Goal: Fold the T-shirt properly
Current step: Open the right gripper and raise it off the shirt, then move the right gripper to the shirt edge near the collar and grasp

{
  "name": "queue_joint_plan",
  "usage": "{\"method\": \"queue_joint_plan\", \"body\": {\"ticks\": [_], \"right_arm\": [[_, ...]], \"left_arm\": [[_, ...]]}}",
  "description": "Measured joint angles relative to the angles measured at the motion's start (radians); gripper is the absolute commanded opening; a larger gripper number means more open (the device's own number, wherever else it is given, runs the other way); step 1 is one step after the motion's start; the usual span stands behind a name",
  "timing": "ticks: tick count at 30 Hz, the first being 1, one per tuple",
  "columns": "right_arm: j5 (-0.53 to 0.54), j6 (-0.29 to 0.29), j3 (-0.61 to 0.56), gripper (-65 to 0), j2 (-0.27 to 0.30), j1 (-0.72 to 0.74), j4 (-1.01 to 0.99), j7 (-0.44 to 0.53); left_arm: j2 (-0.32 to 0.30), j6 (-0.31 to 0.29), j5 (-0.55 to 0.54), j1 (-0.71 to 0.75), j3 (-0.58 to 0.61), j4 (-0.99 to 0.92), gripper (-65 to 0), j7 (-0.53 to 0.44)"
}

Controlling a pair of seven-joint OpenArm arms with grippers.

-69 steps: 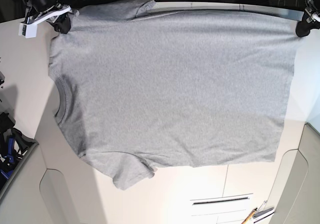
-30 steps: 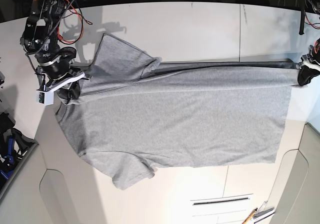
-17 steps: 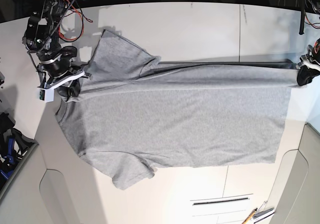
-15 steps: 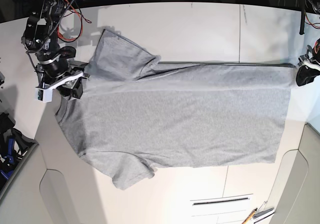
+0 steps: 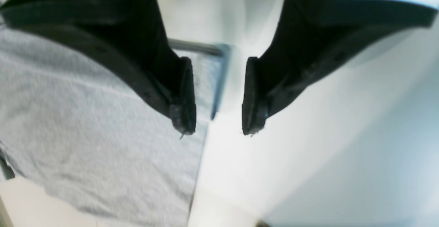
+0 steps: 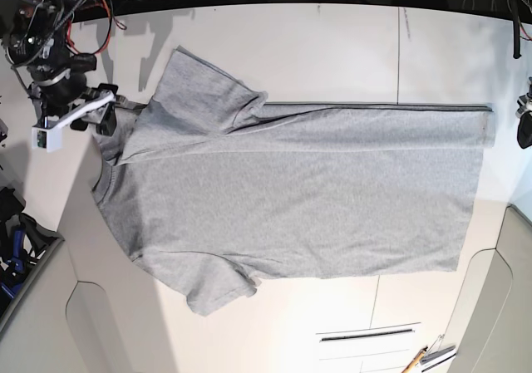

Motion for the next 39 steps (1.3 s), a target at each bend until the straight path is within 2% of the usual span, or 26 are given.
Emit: {"method": "queue_joint_plan", "body": {"ticks": [2, 5, 9, 19, 24, 30, 31, 32, 34, 35, 37, 39], "right_arm": [[0.020, 0.000, -0.001, -33.8, -0.004, -0.068, -0.008, -0.009], [0.100, 0.042, -0.008, -33.8, -0.016, -0.158, -0.019, -0.010], [0.135, 0.050, -0.049, -33.8, -0.032, -0.208, -0.053, 0.004], [0.201, 0.072, -0.198, -33.8, -0.024, -0.117, -0.265, 0.100], [0.237, 0.079, -0.285, -33.8, -0.023, -0.122, -0.267, 0.055], [0.249, 0.085, -0.317, -33.8, -0.023, -0.122, -0.267, 0.029], [0.249, 0.086, -0.317, -35.5, -0.023, -0.122, -0.267, 0.029], [0.249, 0.086, -0.317, -41.2, -0.023, -0.122, -0.267, 0.029], [0.237, 0.080, -0.317, -59.7, -0.023, -0.123, -0.267, 0.003], [0.235, 0.077, -0.317, -65.0, -0.023, -0.125, -0.267, 0.000], [0.262, 0.080, -0.317, -65.0, -0.023, -0.124, -0.267, -0.006], [0.298, 0.108, -0.317, -65.0, -0.023, -0.096, -0.270, -0.032]], "left_arm": [[-0.002, -0.008, 0.000, 0.000, -0.034, 0.000, -39.3, 0.000], [-0.008, -0.015, -0.001, 0.001, -0.056, 0.000, -39.3, 0.000], [-0.022, -0.016, -0.002, 0.000, -0.058, 0.000, -39.3, 0.000], [-0.029, -0.016, -0.005, 0.000, -0.058, 0.000, -39.3, 0.003], [-0.029, -0.016, -0.005, 0.000, -0.058, 0.000, -39.3, 0.003], [-0.029, -0.016, -0.005, 0.000, -0.058, 0.000, -39.3, 0.011], [-0.030, -0.016, -0.005, 0.000, -0.058, 0.000, -39.3, 0.011], [-0.029, -0.016, -0.005, 0.000, -0.058, 0.000, -39.3, 0.011], [-0.029, -0.016, -0.005, 0.000, -0.058, 0.000, -39.3, 0.011], [-0.030, -0.016, -0.005, 0.000, -0.058, 0.000, -39.3, 0.011], [-0.029, -0.016, -0.006, 0.000, -0.058, 0.000, -39.3, 0.011], [-0.029, -0.016, -0.009, 0.000, -0.058, 0.000, -39.3, 0.012]]}}
